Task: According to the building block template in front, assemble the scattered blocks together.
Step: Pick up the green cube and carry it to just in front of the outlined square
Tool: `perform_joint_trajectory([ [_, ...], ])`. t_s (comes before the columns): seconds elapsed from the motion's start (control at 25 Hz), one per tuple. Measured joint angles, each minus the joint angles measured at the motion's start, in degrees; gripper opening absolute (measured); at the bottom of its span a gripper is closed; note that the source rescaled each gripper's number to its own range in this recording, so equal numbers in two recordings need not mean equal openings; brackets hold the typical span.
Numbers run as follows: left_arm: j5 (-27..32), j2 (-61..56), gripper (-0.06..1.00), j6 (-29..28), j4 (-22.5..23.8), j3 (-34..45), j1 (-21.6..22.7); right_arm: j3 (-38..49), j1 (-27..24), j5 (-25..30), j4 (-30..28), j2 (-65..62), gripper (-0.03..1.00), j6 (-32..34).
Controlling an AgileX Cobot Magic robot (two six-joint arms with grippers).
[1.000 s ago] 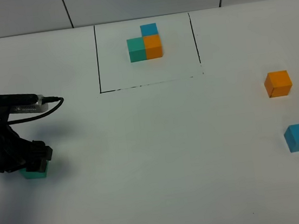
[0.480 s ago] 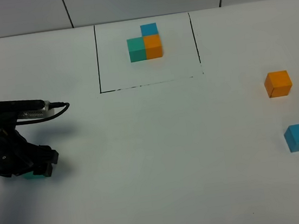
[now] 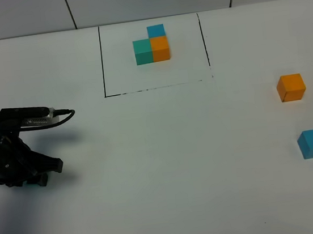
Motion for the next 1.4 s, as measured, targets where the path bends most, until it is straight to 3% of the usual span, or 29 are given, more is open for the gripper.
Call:
perform_joint_trajectory([
  [0.24, 0.2, 0.0, 0.00, 2.7, 0.1, -0.1, -0.1, 0.0, 0.0, 0.0, 0.0, 0.0, 0.71, 0.0],
  [0.48, 8.7, 0.1, 0.00, 22.4, -0.1, -6.6, -3.6, 0.0, 0.0, 0.0, 0.0, 0.0, 0.71, 0.0],
  [0.76, 22.2, 5.7, 0.00, 35.3, -0.9, -20.4, -12.2, 0.0, 0.0, 0.0, 0.0, 0.0, 0.71, 0.0],
  [0.92, 26.8, 11.2, 0.00, 41.2, -0.9, -28.0, -17.9, 0.0, 0.0, 0.0, 0.0, 0.0, 0.71, 0.0],
  [1.12, 28.9, 18.1, 0.00, 46.5, -0.9, -37.4, -24.5, 0.0, 0.0, 0.0, 0.0, 0.0, 0.71, 0.0],
  [1.4, 29.7, 24.7, 0.00, 47.4, -0.9, -46.8, -30.9, 0.0, 0.0, 0.0, 0.0, 0.0, 0.71, 0.0],
])
